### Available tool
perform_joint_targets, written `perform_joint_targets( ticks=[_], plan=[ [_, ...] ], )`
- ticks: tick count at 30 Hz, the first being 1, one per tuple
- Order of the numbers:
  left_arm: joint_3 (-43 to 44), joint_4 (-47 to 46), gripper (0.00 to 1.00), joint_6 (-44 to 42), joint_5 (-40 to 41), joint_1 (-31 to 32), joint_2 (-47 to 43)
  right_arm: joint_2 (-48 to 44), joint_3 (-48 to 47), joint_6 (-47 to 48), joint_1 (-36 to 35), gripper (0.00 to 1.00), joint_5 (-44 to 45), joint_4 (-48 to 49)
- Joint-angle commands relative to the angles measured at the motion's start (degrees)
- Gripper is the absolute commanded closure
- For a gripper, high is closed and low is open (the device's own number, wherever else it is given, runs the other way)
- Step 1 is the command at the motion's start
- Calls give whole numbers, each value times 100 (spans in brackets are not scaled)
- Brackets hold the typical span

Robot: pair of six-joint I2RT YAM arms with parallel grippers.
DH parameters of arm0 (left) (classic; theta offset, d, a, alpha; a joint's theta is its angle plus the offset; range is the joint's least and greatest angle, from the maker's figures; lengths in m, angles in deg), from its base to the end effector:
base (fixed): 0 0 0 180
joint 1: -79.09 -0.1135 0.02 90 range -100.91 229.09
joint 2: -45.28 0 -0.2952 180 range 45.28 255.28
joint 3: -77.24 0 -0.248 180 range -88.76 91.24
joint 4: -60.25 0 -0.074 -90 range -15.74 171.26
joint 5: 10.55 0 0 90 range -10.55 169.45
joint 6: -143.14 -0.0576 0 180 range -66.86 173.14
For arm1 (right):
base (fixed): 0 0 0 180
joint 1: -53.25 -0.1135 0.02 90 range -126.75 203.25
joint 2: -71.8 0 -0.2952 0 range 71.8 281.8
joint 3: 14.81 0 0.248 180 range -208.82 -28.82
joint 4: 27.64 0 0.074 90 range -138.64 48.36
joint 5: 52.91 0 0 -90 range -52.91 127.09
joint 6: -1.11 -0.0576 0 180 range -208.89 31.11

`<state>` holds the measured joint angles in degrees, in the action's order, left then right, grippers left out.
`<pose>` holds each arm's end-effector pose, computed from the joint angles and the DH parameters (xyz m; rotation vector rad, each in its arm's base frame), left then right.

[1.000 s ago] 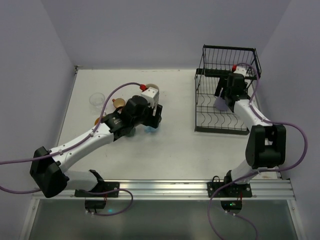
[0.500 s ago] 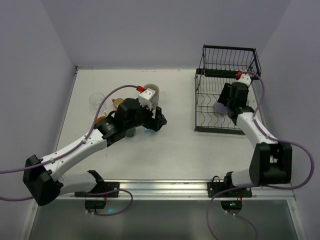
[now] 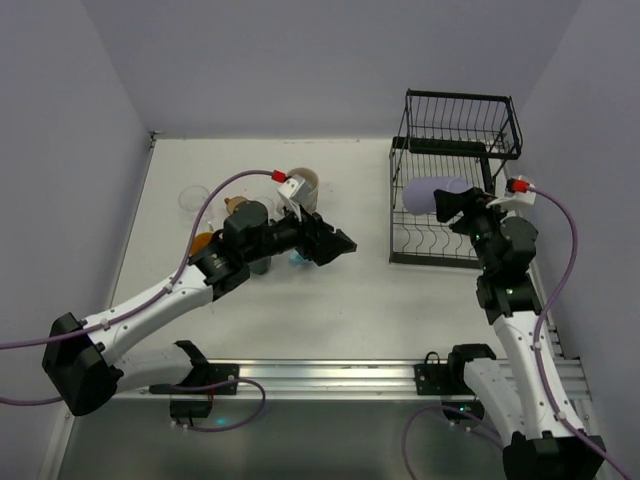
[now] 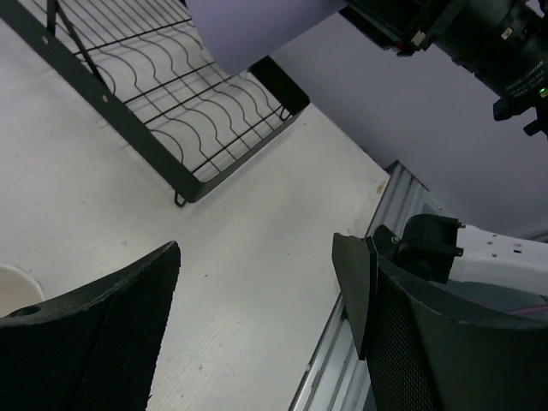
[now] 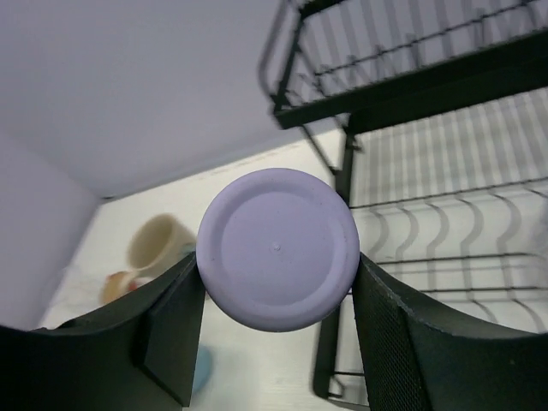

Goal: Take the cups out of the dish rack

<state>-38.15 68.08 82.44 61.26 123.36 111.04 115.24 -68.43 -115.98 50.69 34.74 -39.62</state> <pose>0.1836 -0.2041 0.3576 0.4954 1.8141 -1.1921 0.1810 0.0105 0.3562 0.3125 1.5888 0.4335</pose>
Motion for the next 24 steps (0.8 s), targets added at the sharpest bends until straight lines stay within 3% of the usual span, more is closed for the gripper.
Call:
perform_joint_targets(
  ticks=[1,8,17,20,24],
  plan=[
    [116,-971,20,401,-430,-15,200,-536,269,-971,-24,88,-1606,596],
    [388,-1237,16,454,-343,-33,657,-855,964,-2633,-112,89,-3129,2161],
    [142,-2449,16,910,-755,-33,851,-390,1307,-3126,-647,88,-3360,3014],
    [2,-2932,23,1016,-852,-33,860,-170,1395,-3258,-815,88,-3351,3304],
    [-174,-3337,50,1148,-914,-33,755,155,1562,-3618,-903,87,-3447,3849]
  ],
)
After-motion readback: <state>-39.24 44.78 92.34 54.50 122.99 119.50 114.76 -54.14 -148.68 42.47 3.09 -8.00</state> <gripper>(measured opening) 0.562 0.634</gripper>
